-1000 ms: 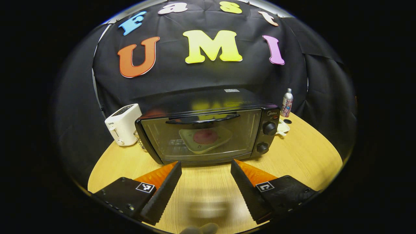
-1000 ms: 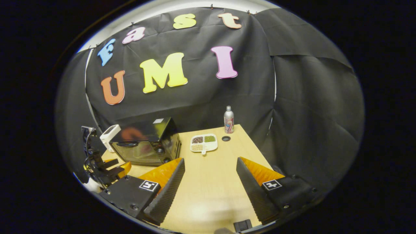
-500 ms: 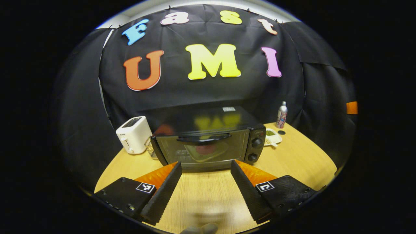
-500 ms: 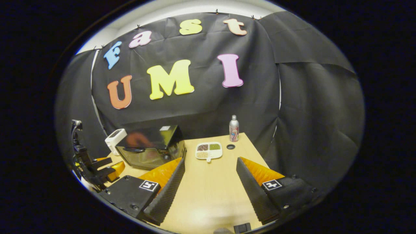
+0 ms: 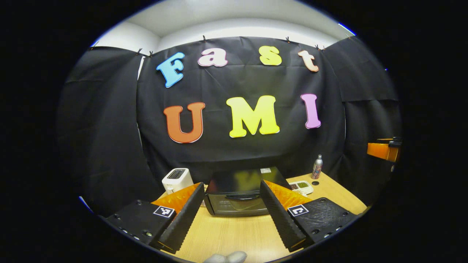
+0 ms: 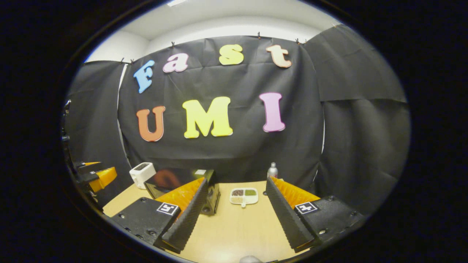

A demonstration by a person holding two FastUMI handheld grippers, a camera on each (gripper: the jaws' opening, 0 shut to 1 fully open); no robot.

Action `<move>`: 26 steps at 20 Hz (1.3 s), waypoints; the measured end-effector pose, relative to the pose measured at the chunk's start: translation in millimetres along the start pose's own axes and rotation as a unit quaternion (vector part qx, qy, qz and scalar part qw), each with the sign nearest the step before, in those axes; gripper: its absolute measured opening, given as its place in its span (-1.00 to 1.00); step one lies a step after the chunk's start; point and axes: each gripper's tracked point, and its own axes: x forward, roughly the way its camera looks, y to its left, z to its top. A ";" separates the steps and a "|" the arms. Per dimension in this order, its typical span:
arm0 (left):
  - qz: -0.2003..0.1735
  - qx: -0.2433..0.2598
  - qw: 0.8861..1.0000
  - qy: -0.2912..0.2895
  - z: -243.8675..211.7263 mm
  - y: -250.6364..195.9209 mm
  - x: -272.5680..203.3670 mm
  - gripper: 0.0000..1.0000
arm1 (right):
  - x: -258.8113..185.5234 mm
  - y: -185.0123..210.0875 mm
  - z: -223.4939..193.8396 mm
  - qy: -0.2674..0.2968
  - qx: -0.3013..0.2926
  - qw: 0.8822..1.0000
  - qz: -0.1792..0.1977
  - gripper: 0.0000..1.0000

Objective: Open the electric oven with the left hand, put the food in, and close the electric oven.

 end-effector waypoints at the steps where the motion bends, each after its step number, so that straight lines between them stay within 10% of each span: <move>1: 0.004 -0.006 1.000 -0.007 9.3 4.3 -7.7 0.93 | -3.0 -0.8 5.1 -0.007 -0.005 1.000 -0.003 0.92; 26: -0.019 -0.011 0.998 -0.066 51.7 36.2 -53.7 0.93 | -54.1 33.0 41.4 -0.074 -0.025 0.997 -0.024 0.92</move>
